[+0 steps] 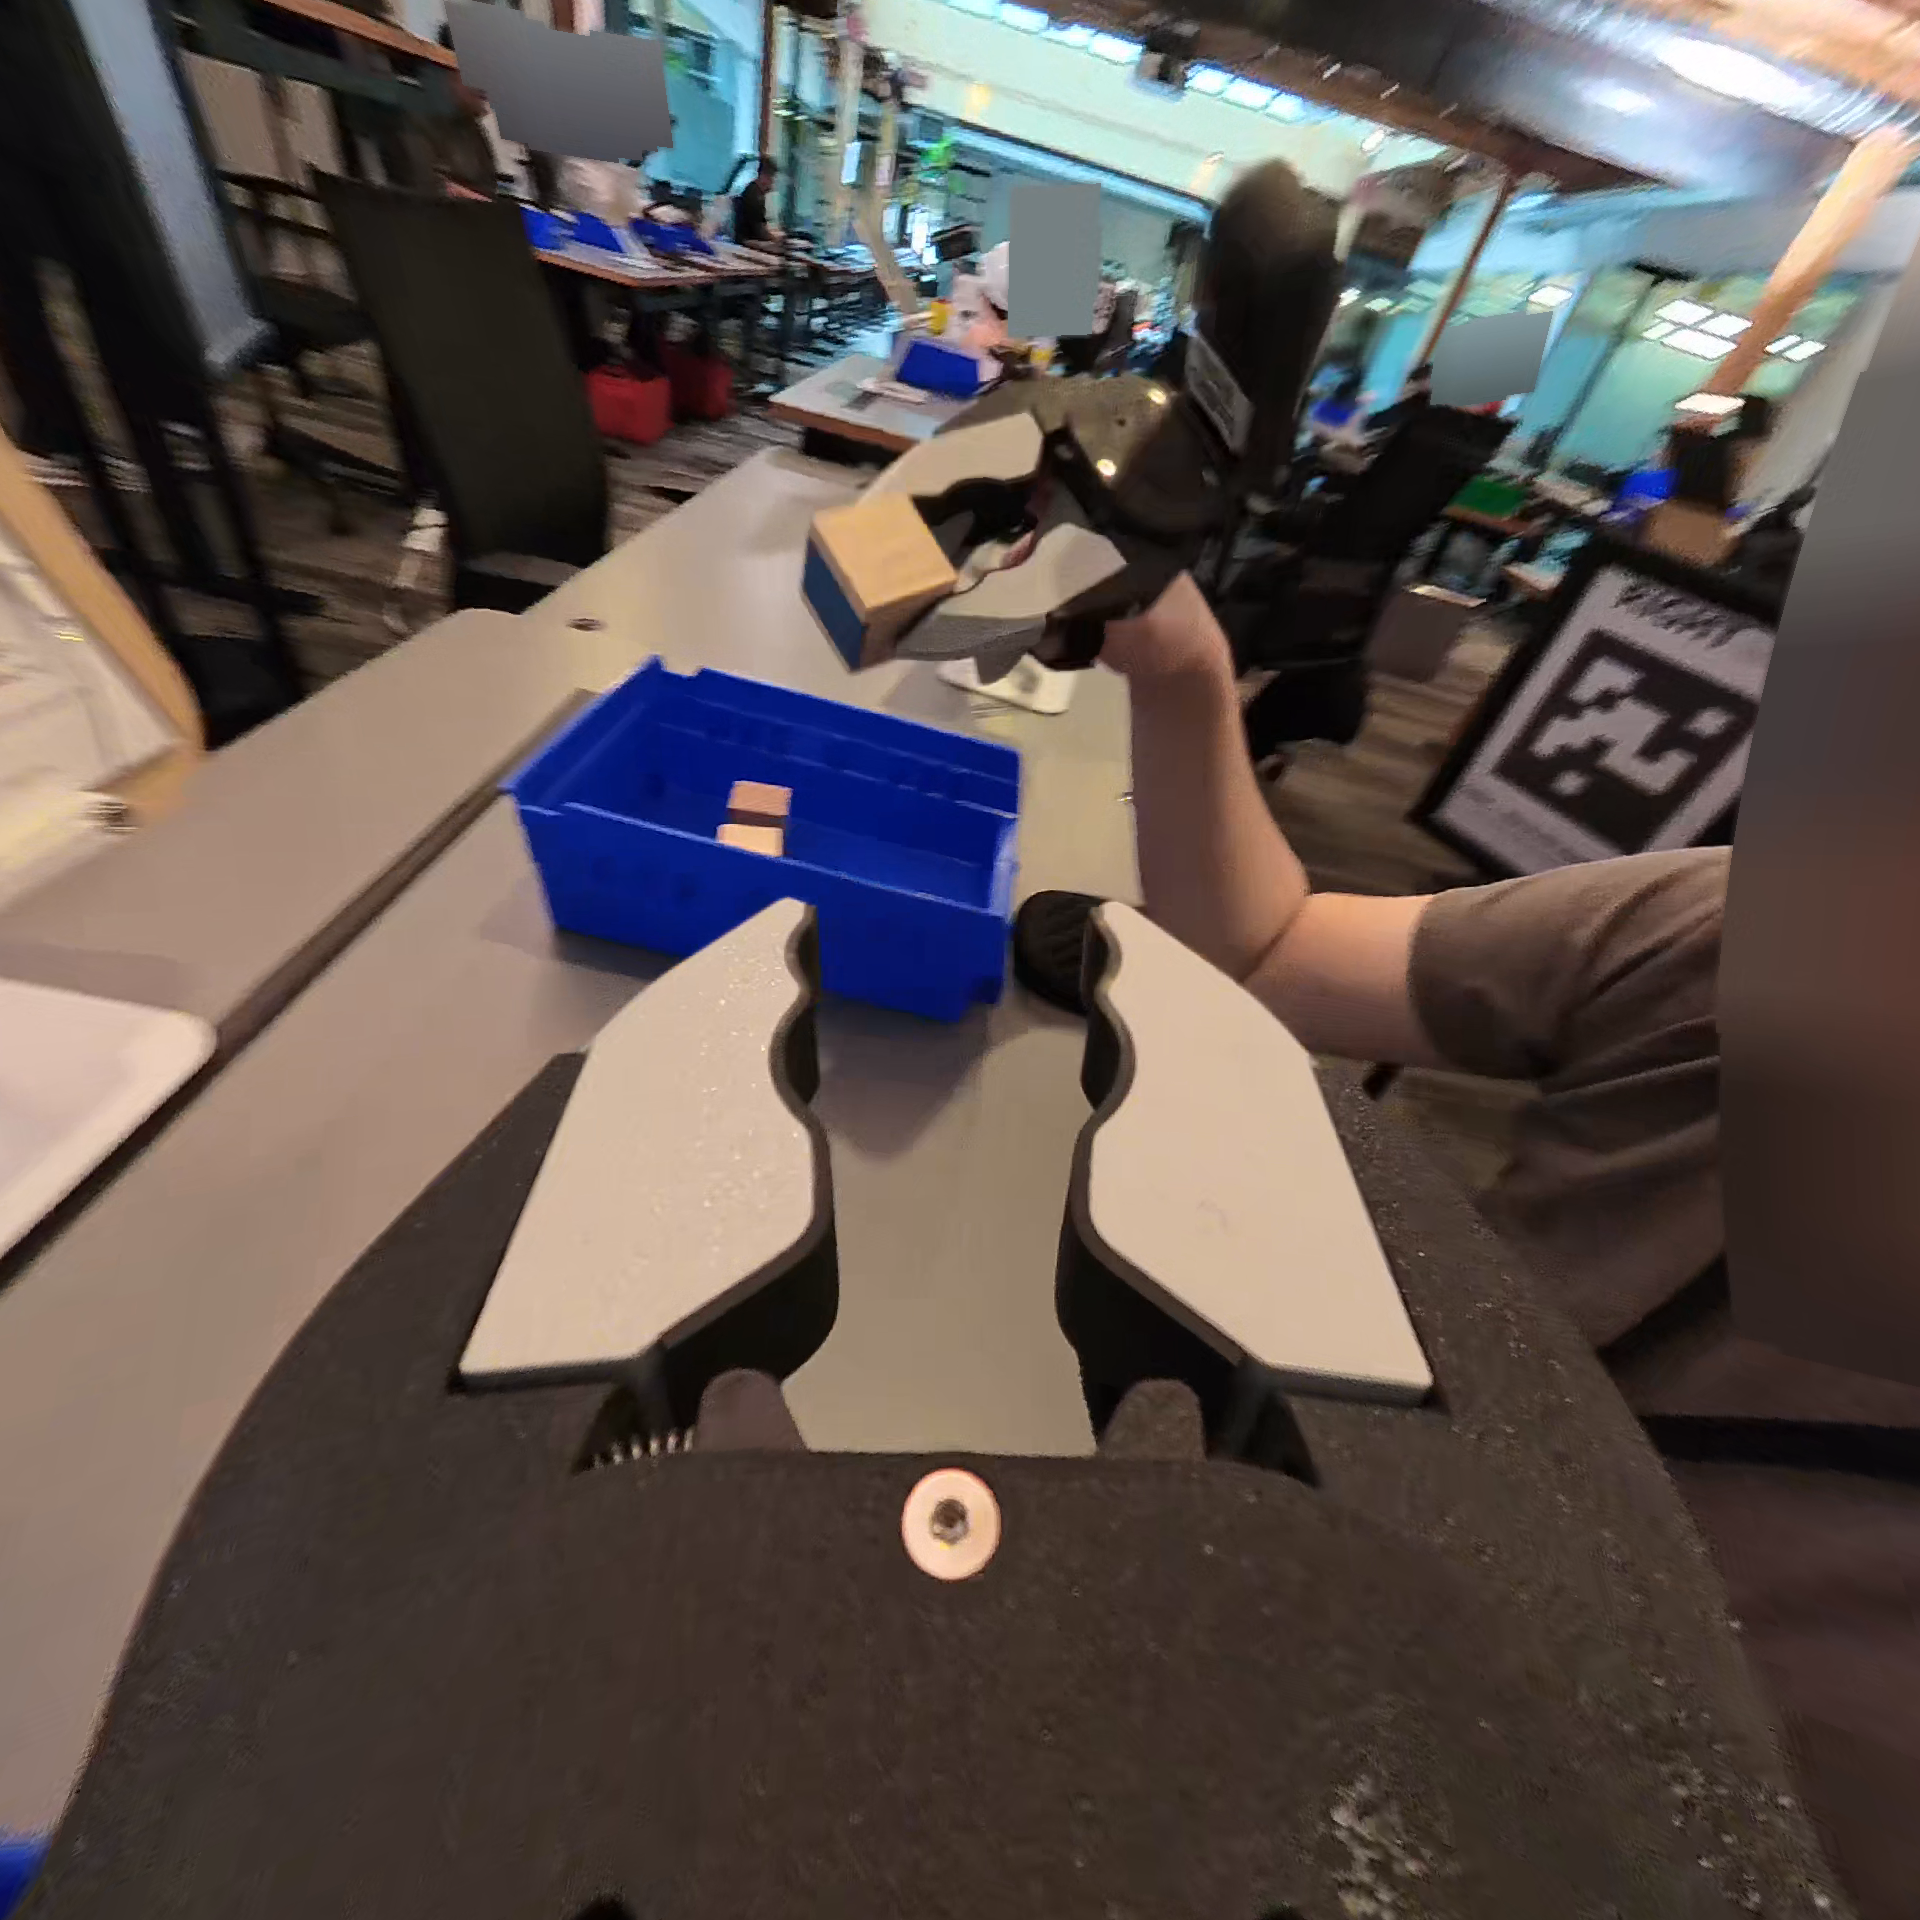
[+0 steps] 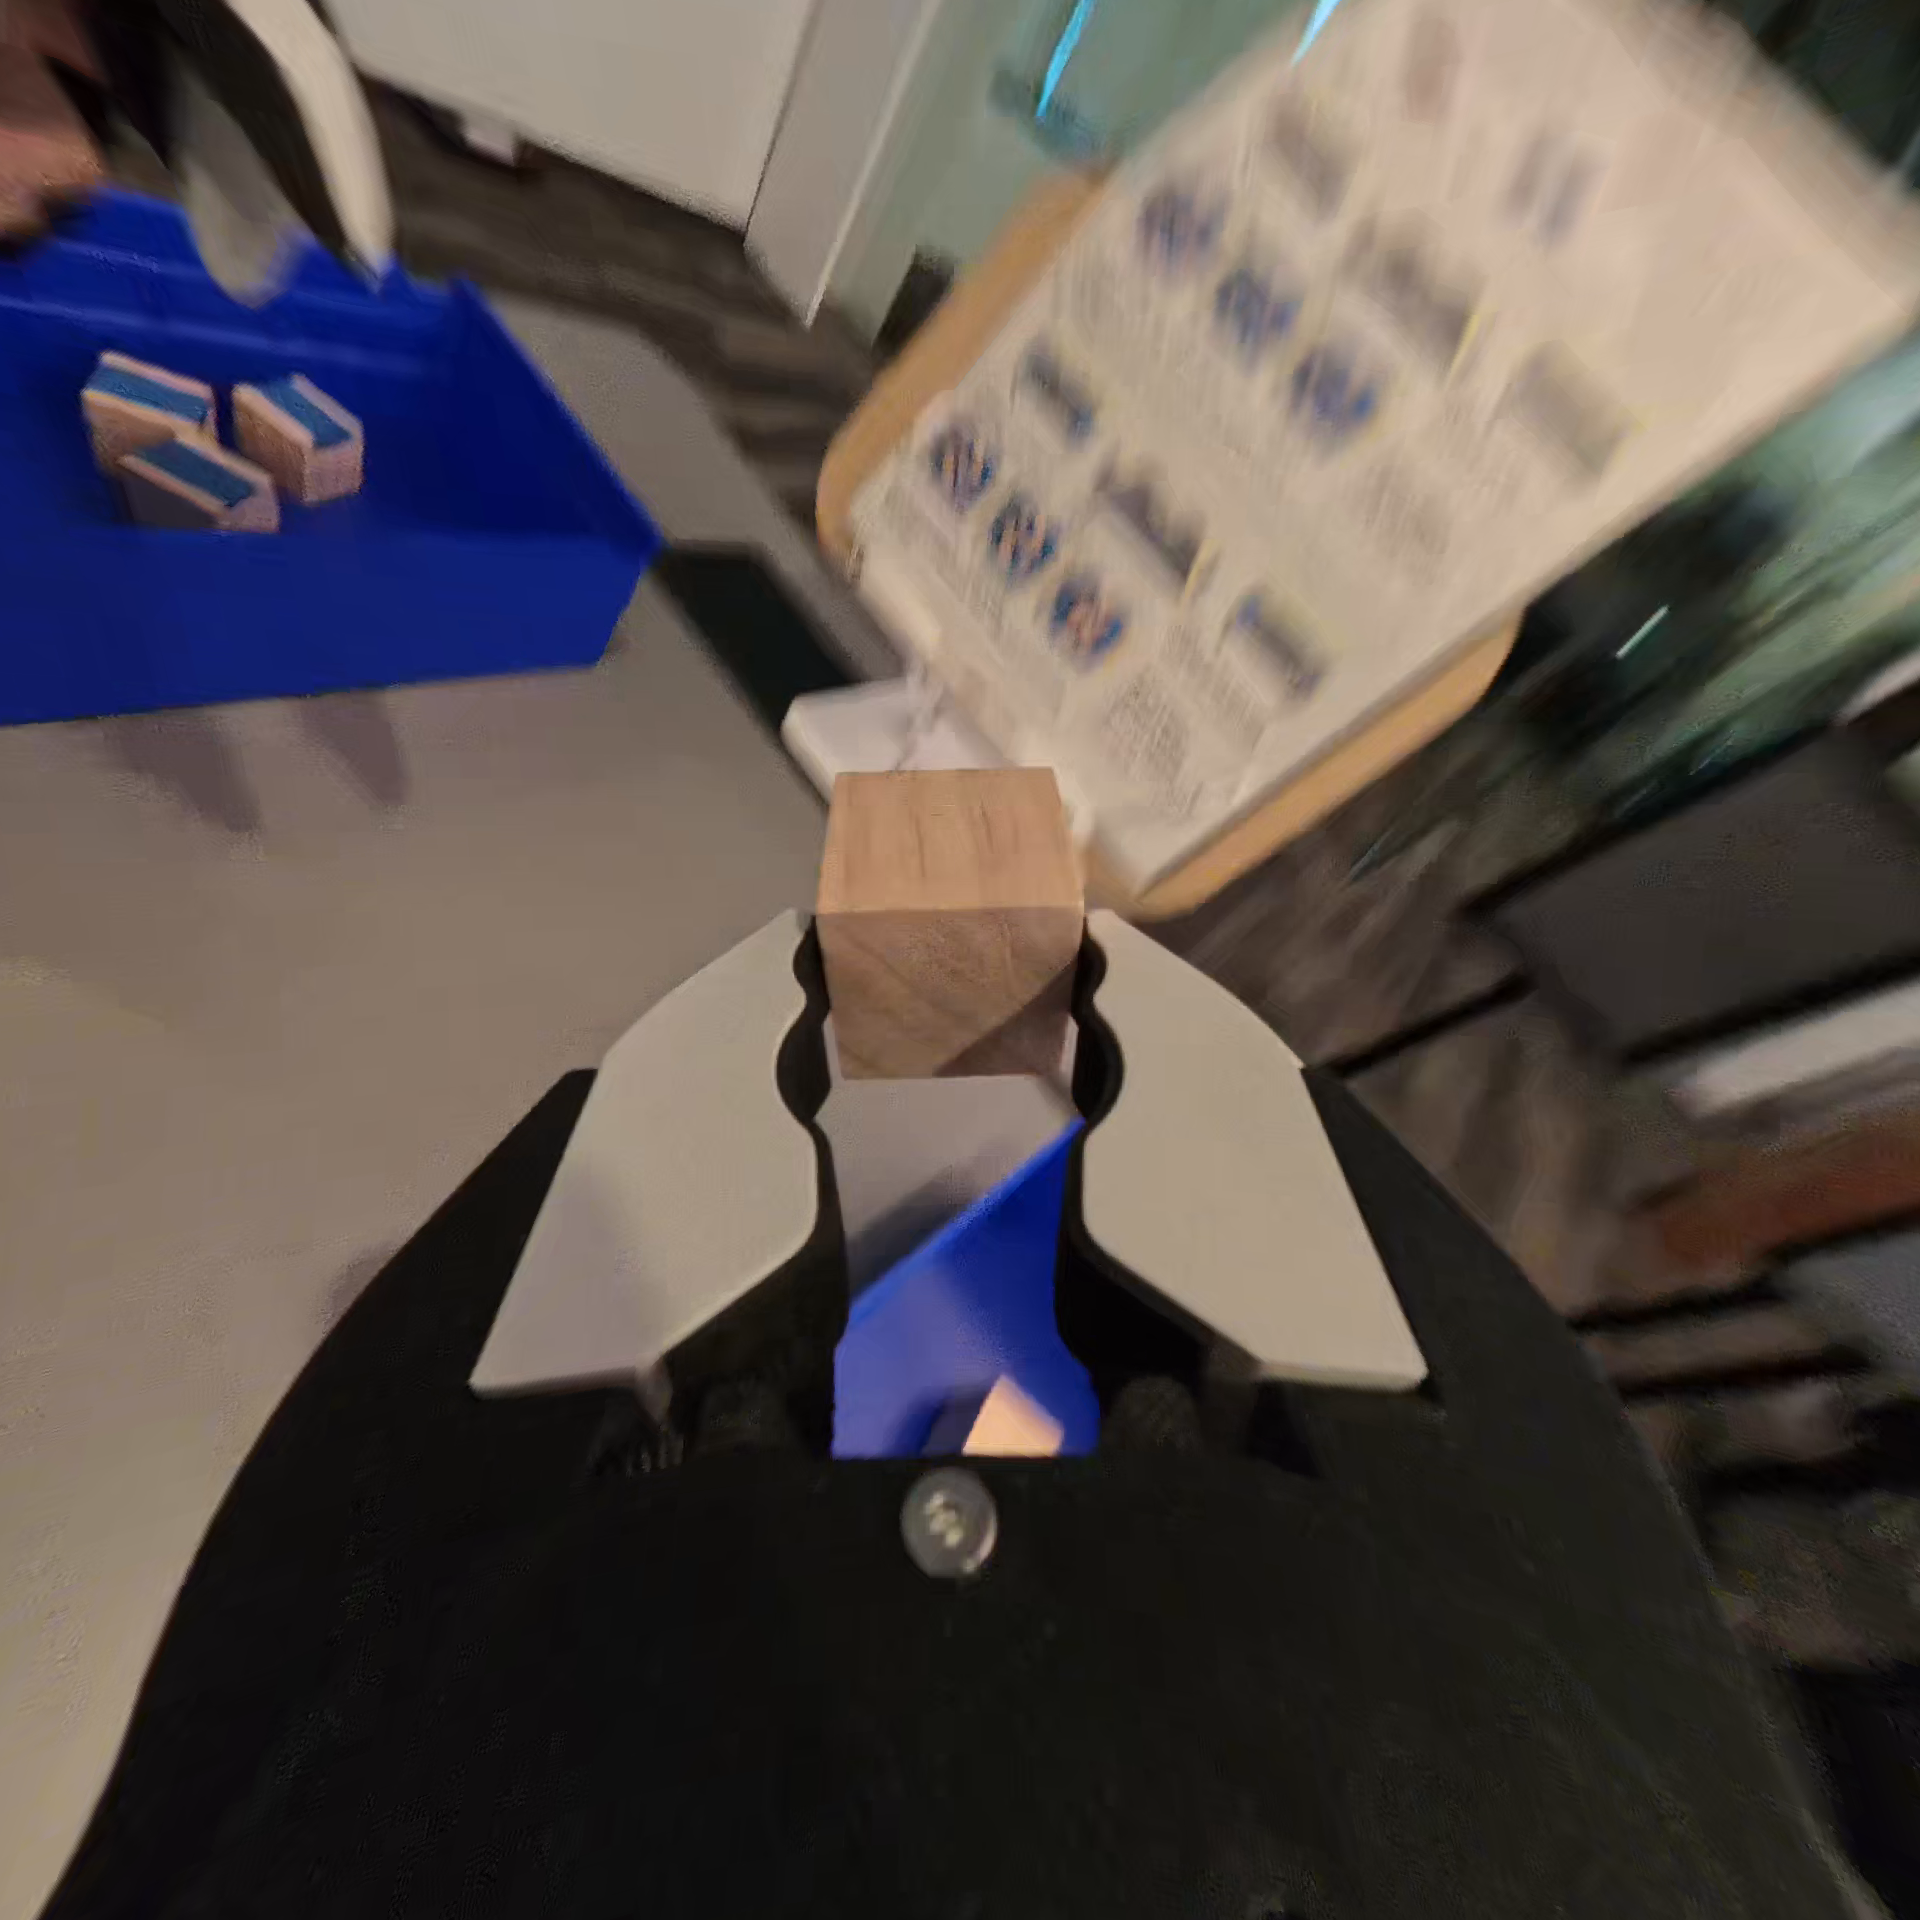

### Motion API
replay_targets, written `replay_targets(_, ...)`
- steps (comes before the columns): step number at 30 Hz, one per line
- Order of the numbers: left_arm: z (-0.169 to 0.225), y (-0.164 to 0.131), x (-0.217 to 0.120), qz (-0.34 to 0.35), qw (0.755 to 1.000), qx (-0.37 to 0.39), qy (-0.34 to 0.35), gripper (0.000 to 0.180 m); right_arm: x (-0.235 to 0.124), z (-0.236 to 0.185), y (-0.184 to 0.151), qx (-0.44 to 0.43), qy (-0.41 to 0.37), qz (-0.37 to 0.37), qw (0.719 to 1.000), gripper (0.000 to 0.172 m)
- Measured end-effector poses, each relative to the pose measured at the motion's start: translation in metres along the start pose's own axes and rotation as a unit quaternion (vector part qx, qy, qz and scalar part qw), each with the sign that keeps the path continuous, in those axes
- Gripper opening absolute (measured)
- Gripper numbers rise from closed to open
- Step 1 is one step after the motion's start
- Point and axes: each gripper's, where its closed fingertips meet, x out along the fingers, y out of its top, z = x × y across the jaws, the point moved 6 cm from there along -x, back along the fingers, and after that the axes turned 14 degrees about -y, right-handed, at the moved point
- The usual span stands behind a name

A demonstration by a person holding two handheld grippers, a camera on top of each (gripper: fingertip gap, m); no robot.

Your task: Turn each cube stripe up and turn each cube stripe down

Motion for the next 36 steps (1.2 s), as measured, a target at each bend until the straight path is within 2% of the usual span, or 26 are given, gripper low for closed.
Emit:
replay_targets(2, 0.0, 0.001, -0.008, -0.016, 0.999, 0.018, 0.036, 0.047, 0.012, 0.02, -0.046, 0.043, 0.044, -0.113, 0.992, 0.044)
replay_targets(5, 0.002, 0.001, -0.015, -0.031, 0.997, 0.033, 0.062, 0.045, 0.039, 0.033, -0.117, 0.019, 0.065, -0.252, 0.965, 0.046)
replay_targets(8, 0.004, 0.002, -0.017, -0.036, 0.996, 0.04, 0.067, 0.043, 0.063, 0.022, -0.163, -0.006, 0.136, -0.292, 0.946, 0.046)
replay_targets(11, 0.004, 0.0, -0.016, -0.043, 0.996, 0.039, 0.066, 0.042, 0.079, 0.014, -0.188, -0.028, 0.167, -0.306, 0.937, 0.046)
replay_targets(13, 0.003, -0.002, -0.014, -0.052, 0.996, 0.037, 0.067, 0.042, 0.085, 0.006, -0.198, -0.065, 0.181, -0.301, 0.934, 0.046)
replay_targets(16, -0.001, -0.007, -0.014, -0.078, 0.993, 0.035, 0.081, 0.042, 0.091, -0.006, -0.215, -0.083, 0.209, -0.335, 0.915, 0.046)
replay_targets(19, -0.01, -0.014, -0.023, -0.124, 0.982, 0.034, 0.138, 0.042, 0.1, -0.011, -0.226, -0.083, 0.204, -0.361, 0.906, 0.046)
replay_targets(21, -0.021, -0.019, -0.038, -0.164, 0.959, 0.046, 0.225, 0.042, 0.106, -0.012, -0.227, -0.073, 0.198, -0.363, 0.908, 0.046)
replay_targets(23, -0.03, -0.028, -0.058, -0.229, 0.923, 0.041, 0.306, 0.041, 0.109, -0.013, -0.227, -0.067, 0.195, -0.36, 0.91, 0.046)
replay_targets(25, -0.036, -0.043, -0.078, -0.3, 0.888, 0.026, 0.349, 0.04, 0.111, -0.014, -0.228, -0.071, 0.19, -0.356, 0.912, 0.046)
replay_targets(28, -0.038, -0.068, -0.108, -0.378, 0.848, -0.017, 0.372, 0.039, 0.114, -0.012, -0.228, -0.075, 0.172, -0.357, 0.915, 0.05)
replay_targets(33, -0.04, -0.115, -0.146, -0.447, 0.801, -0.129, 0.377, 0.043, 0.111, -0.001, -0.215, -0.058, 0.149, -0.32, 0.934, 0.058)
replay_targets(35, -0.043, -0.132, -0.154, -0.473, 0.792, -0.138, 0.36, 0.044, 0.108, 0.003, -0.211, -0.053, 0.142, -0.311, 0.938, 0.059)
replay_targets(36, -0.044, -0.141, -0.155, -0.477, 0.796, -0.156, 0.339, 0.041, 0.106, 0.005, -0.209, -0.052, 0.137, -0.308, 0.94, 0.059)
